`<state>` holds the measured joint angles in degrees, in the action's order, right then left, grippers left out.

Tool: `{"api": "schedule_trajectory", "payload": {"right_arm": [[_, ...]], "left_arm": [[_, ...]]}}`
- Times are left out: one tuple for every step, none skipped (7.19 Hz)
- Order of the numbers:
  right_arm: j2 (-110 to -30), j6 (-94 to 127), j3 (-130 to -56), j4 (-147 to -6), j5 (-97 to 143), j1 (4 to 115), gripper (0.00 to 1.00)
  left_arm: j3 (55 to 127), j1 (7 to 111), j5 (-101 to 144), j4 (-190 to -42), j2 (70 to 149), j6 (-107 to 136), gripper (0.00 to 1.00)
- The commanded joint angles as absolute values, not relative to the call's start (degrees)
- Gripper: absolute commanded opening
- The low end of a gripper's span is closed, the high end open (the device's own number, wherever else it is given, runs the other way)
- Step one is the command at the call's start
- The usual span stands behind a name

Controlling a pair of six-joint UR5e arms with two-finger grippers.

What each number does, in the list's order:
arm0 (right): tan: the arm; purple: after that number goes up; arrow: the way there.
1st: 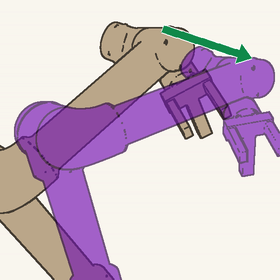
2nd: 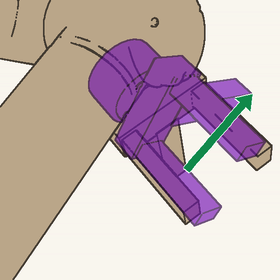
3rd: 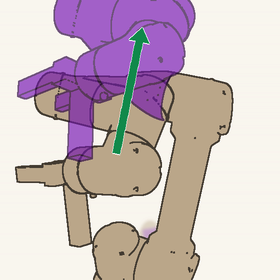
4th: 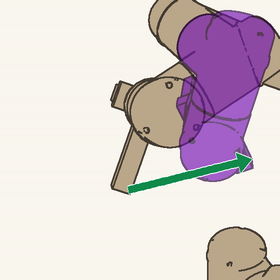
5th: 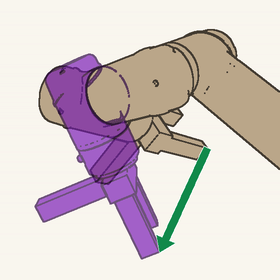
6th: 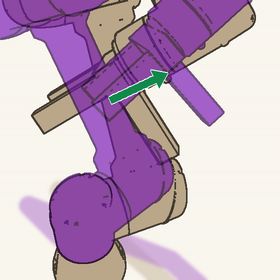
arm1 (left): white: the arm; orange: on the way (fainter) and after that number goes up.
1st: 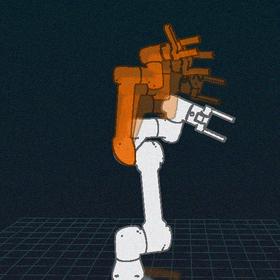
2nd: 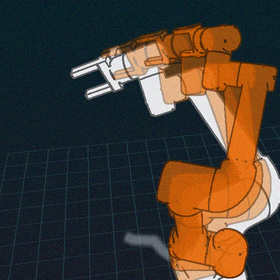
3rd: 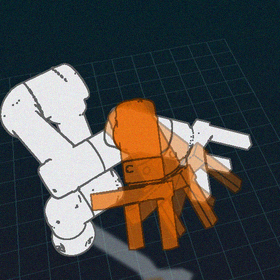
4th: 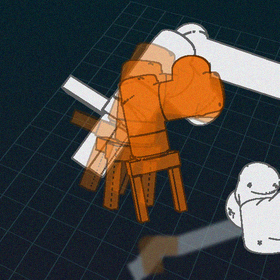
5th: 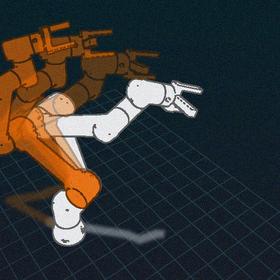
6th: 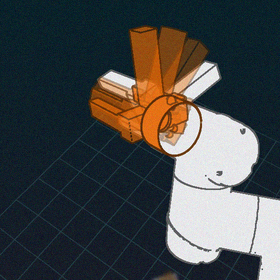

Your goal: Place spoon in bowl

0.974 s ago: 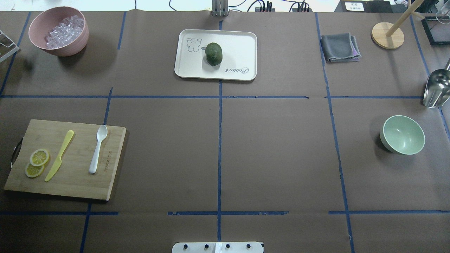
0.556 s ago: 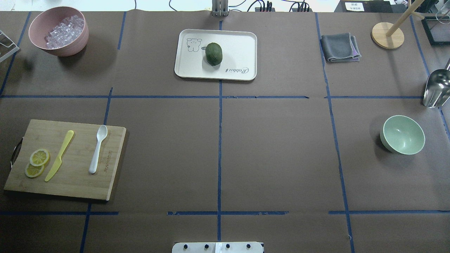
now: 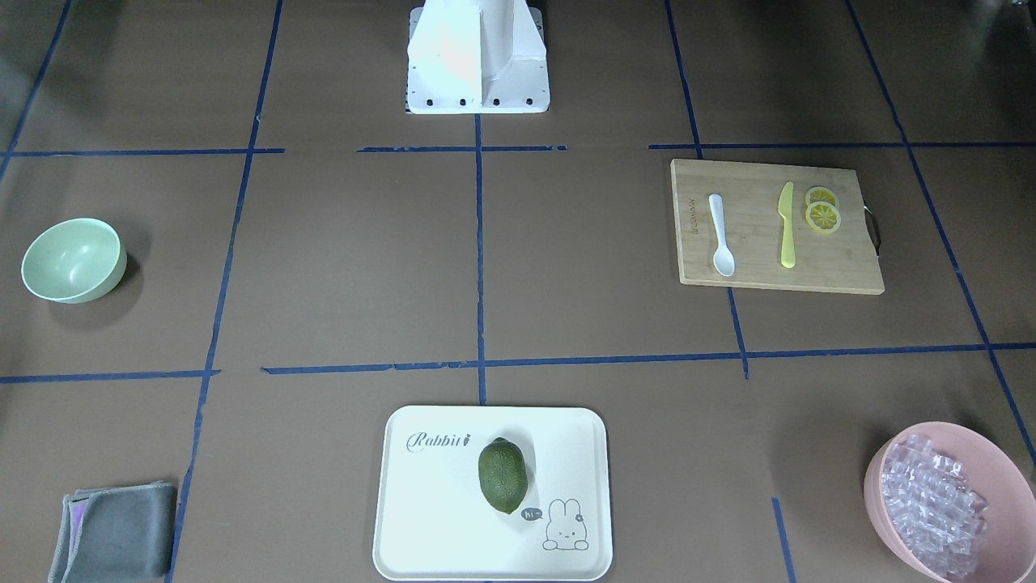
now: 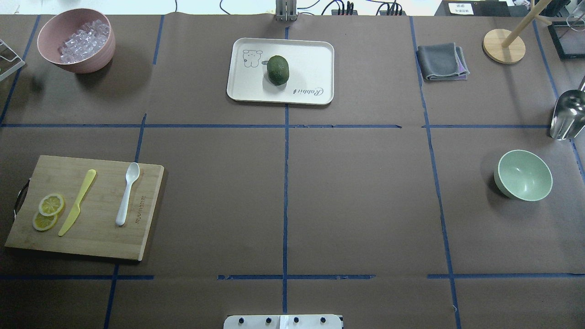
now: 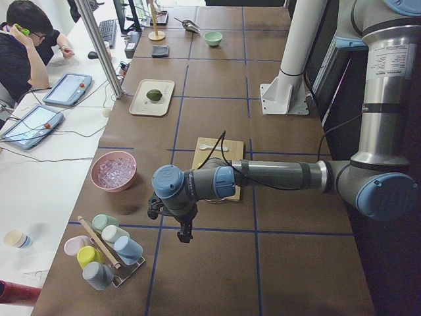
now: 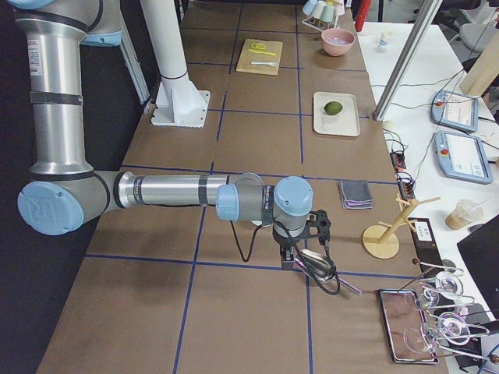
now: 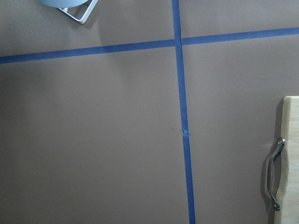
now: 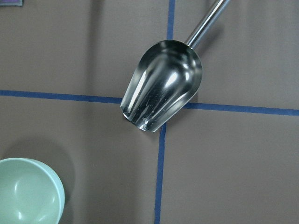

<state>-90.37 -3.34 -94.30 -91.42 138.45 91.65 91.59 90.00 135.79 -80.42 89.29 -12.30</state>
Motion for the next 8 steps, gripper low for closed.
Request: {"api": "schedule_trajectory", "payload": {"right_arm": [[-89.7,-3.3,-94.8,-91.2,140.5,90.5,1.00],[-89.6,-3.0,-94.9,-91.3,140.5,89.7,1.00],[-89.7,1.1,-94.7,-91.4,143.2,89.6,1.00],[-90.6,5.4,-94.9,-89.3,147.6,89.3,1.00],[-91.7,9.6,-95.0,-84.0,145.1,87.4,1.00],[-92.8,19.9,-96.4,-76.8,140.3,84.8,1.00],[-96.1,26.9,-97.0,-68.3,138.7,81.2,1.00],[-97.3,32.3,-97.1,-63.3,138.3,78.8,1.00]], "left_arm": [[91.7,90.0,135.8,-80.4,89.3,-12.0,1.00],[91.8,90.0,135.8,-80.4,89.5,-12.0,1.00],[91.5,90.0,135.9,-80.4,89.6,-12.0,1.00],[91.5,90.0,135.9,-80.4,89.5,-12.0,1.00],[91.4,90.0,135.9,-80.5,89.5,-12.0,1.00],[91.5,90.0,135.9,-80.5,89.5,-12.0,1.00],[91.8,90.0,135.9,-80.5,89.5,-12.0,1.00],[91.8,90.0,135.9,-80.5,89.5,-12.0,1.00]]}}
